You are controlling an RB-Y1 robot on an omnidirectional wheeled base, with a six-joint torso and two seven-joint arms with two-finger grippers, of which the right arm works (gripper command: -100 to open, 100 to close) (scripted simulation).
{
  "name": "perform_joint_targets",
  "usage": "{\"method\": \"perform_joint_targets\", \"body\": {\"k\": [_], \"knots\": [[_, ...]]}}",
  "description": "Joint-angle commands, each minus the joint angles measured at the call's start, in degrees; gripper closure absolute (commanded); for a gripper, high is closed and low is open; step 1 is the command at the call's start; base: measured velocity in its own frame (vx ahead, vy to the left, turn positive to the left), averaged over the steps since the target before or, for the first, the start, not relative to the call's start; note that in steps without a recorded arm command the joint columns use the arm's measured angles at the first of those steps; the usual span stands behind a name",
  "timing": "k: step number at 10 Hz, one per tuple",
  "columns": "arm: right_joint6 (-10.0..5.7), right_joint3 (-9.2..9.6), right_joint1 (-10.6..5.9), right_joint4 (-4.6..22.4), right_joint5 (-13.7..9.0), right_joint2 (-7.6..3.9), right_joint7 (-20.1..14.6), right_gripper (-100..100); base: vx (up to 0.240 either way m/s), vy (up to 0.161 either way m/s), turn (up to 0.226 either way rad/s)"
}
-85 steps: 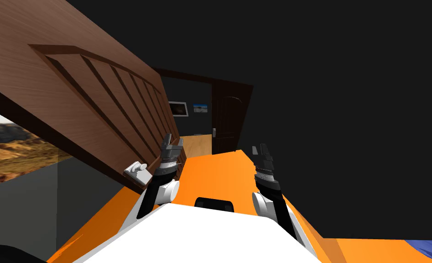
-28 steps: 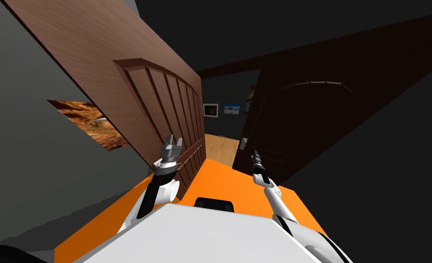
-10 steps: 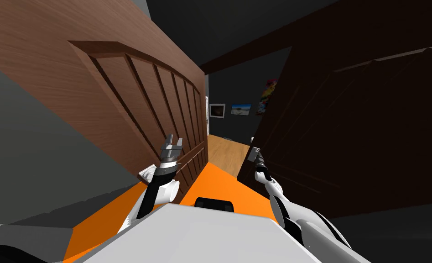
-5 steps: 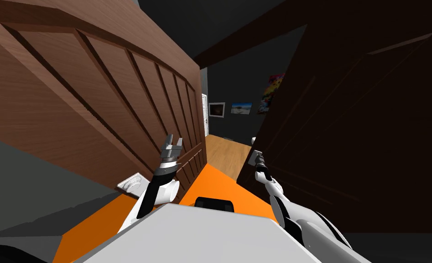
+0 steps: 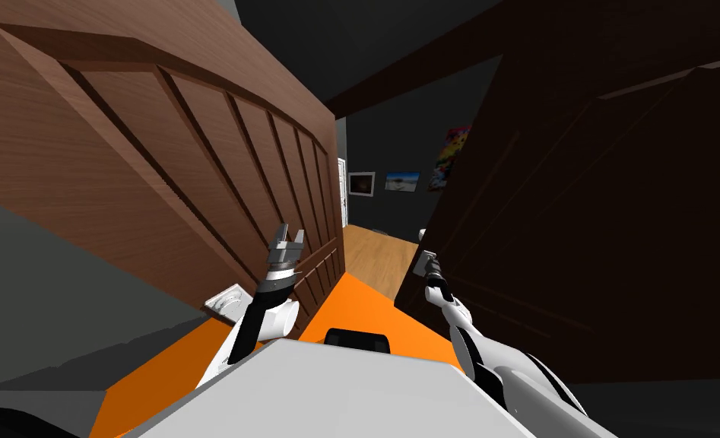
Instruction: Pull the door open
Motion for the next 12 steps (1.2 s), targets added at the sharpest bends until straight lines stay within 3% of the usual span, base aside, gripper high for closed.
{"method": "perform_joint_targets", "body": {"k": [1, 7, 8, 12], "knots": [[0.09, 0.95, -0.19, -0.2, 0.4, 0.3, -0.5, 100, -0.126, -0.057, 0.053], [0.32, 3.53, -0.7, -0.9, 1.5, 1.12, -2.0, 100, -0.195, -0.053, 0.061], [0.43, 4.77, -0.94, -1.2, 2.0, 1.51, -2.7, 100, -0.157, -0.037, 0.042], [0.62, 6.93, -1.37, -1.8, 2.9, 2.2, -3.9, 100, -0.226, -0.07, 0.068]]}}
